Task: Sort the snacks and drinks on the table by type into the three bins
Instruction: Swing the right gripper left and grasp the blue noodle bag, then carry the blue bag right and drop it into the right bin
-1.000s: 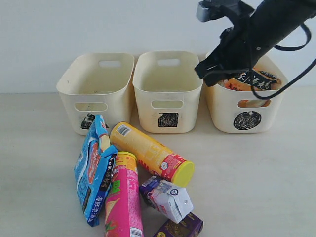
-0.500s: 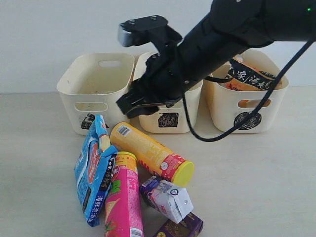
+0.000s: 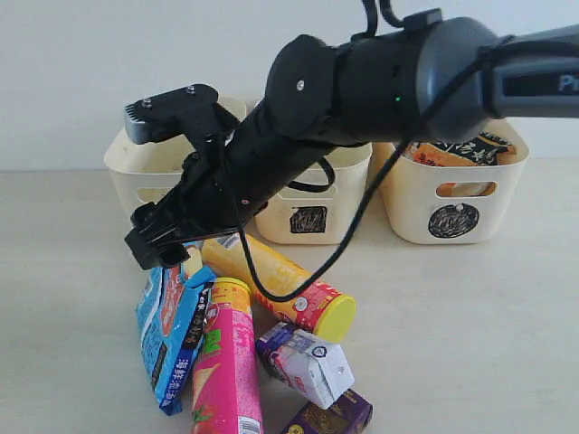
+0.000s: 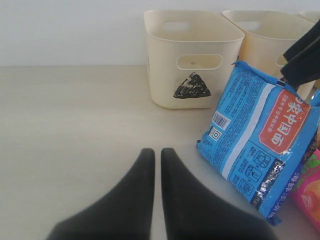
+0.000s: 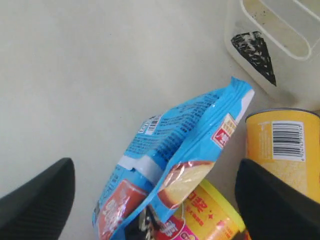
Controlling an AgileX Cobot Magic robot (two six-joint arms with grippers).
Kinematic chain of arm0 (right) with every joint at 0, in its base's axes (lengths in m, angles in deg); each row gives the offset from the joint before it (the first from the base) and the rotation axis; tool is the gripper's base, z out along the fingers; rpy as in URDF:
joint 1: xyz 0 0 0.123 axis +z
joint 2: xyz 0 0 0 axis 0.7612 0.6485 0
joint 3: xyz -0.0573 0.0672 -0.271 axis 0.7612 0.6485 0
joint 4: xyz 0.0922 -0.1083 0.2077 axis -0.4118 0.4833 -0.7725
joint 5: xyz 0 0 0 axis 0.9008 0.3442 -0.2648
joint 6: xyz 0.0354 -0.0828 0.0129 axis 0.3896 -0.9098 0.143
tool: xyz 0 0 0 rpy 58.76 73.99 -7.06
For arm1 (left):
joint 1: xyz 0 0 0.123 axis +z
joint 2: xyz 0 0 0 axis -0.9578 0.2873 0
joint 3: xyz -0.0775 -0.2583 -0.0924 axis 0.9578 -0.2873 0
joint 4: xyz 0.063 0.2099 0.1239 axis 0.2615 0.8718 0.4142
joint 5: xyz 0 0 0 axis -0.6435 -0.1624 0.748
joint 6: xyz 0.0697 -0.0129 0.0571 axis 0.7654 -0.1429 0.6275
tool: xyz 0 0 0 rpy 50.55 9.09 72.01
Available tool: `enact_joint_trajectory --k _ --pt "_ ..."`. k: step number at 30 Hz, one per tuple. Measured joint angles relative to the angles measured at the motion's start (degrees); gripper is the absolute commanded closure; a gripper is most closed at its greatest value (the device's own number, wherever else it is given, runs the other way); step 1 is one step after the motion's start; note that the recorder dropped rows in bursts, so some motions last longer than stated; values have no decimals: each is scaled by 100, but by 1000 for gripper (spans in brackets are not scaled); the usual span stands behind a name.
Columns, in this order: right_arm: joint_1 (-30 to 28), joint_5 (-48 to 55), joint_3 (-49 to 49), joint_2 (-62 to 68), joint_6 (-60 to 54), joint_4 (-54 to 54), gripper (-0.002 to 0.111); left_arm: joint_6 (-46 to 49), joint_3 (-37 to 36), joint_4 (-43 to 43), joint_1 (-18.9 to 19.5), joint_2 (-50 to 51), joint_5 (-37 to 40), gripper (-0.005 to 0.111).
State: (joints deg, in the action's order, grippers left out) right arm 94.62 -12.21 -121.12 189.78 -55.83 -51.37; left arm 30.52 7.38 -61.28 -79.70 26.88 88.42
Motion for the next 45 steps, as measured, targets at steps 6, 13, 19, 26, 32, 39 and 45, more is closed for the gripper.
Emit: enact_joint_trajectory --k 6,13,19,26,32,39,45 --pt "76 547 -702 598 1091 1301 30 0 0 0 0 0 0 103" --pt "357 677 -1042 1133 1338 1569 30 0 0 0 0 0 0 103" --pt "496 688 -1062 1248 1377 1622 34 0 0 0 0 0 0 103" --pt "577 677 -1114 1466 1400 1722 42 0 0 0 0 0 0 103" --pt "579 555 -1162 1567 1427 1831 74 0 0 0 0 0 0 103" --pt "616 541 -1343 1577 1438 1946 107 0 0 0 0 0 0 103" --pt "616 505 -1539 1497 1498 1806 108 0 0 0 0 0 0 103"
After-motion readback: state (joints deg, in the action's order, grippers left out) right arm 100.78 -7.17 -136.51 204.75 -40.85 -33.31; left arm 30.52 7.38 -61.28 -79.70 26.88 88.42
